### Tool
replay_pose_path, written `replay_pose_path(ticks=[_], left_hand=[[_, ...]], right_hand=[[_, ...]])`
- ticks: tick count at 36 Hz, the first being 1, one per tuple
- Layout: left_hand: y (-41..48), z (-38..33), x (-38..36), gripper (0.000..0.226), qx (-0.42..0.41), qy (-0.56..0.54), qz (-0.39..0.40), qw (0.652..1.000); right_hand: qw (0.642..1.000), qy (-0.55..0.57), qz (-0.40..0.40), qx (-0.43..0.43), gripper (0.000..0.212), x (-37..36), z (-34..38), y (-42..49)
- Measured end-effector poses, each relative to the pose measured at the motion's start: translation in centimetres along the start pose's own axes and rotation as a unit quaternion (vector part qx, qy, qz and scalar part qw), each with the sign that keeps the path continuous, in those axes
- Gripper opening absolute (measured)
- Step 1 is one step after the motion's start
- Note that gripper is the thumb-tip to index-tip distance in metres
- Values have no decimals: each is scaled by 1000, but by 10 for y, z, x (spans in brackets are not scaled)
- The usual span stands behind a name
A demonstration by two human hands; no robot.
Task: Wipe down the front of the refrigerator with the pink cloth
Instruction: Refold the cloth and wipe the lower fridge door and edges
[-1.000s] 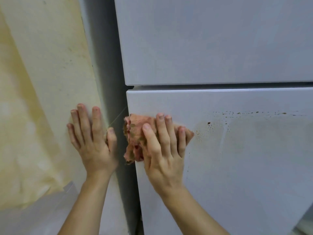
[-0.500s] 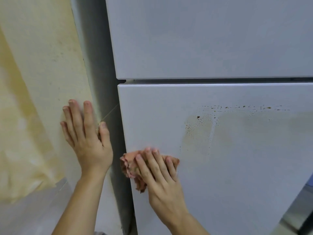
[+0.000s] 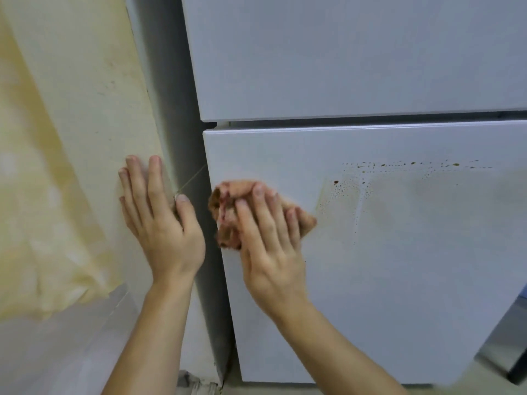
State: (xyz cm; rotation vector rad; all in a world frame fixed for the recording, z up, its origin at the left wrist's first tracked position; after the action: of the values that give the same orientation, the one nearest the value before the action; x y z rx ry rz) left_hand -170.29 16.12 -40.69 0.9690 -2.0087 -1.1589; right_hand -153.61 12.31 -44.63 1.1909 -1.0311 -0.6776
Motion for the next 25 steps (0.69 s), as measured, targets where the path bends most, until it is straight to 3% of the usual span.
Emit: replay_pose_path(ticks=[4, 13, 16, 25], left_hand=[[-3, -4, 2, 56, -2, -14, -5, 1000], [-23, -52, -11, 55, -98, -55, 54, 992], [-26, -52, -12, 55, -98, -61, 61, 991], [-26, -58, -16, 54, -73, -99, 63, 990]], right_hand=[[992, -37, 113, 51, 92, -14, -8, -60], [983, -25, 163, 80, 71, 3, -17, -59], [985, -16, 150, 77, 69, 14, -21, -39], [999, 15, 13, -44, 59, 48, -12, 75]])
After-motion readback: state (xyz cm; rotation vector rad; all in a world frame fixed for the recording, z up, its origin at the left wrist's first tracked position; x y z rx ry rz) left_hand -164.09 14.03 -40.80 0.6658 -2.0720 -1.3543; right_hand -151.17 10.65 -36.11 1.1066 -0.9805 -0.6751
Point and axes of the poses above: each hand's wrist, its own y-axis towards the middle knuckle, its own x-axis out of the back of the hand, z = x × y, the point moved 6 cm from there along y, towards the middle knuckle, and after that the axes turned 3 degrees about z, right-handed, at the moved point
